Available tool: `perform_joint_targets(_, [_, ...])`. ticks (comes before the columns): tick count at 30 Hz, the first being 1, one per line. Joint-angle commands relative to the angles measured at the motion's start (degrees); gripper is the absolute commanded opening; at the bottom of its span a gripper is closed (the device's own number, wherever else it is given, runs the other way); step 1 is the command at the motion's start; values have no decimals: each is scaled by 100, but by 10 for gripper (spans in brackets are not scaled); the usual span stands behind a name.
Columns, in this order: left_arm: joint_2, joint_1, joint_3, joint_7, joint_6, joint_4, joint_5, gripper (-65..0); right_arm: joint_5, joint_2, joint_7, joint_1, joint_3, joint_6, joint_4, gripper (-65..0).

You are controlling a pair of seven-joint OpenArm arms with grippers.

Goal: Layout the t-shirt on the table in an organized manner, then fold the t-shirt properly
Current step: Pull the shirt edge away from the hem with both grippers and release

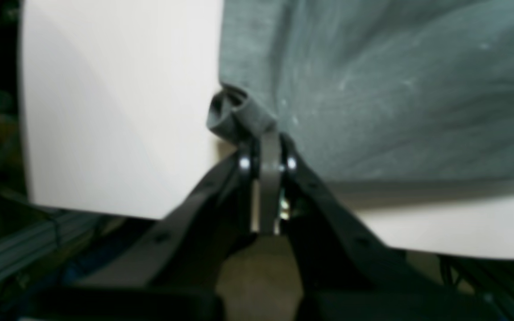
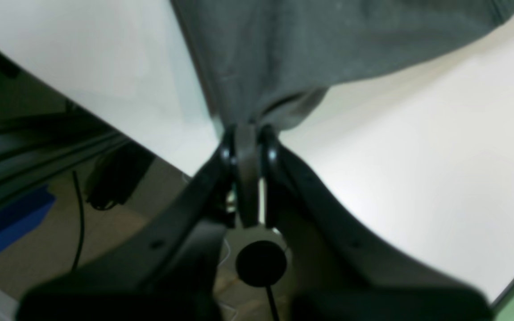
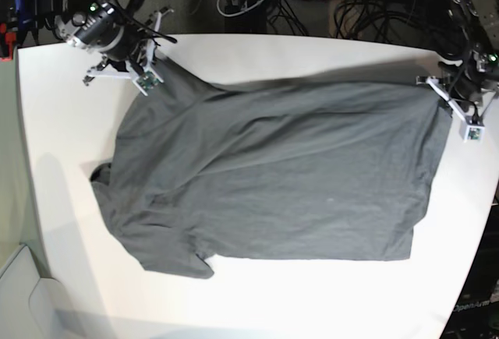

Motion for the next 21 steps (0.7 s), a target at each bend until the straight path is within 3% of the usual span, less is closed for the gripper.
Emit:
perform_joint_targets(1, [-98,-40,-43,-95,13,52,-11,-641,28,84,59,-59,-46,-21,94,-650])
perform_joint_targets(3, [-98,-23,-52,-78,13,17,-11,-640,28,295,51,-112,-248,-21,94,-640])
perform_joint_targets(7, [-247,101,-8,-78,5,-1,-11,-603,46,664,51,-314,-758,-21,94,-527])
perform_joint_targets(11, [-309,109,-43,-69,5,-1,-11,-416,46,858,51,-419,-916,-21,94,-402])
perform_joint_targets(14, [-493,241,-17,-69,5,-1,-11,-303,28,902,51,-428,-881,-21,94,-353])
perform_joint_targets(18, [-660,391,-34,-78,-4,-1,-73,-310,46,1174,51,-428,-617,-21,94,-340])
perform_joint_targets(21, [-678,347,-61,-122,-4,52,-73,-311,46,1148,59,-358,121,-21,94,-340])
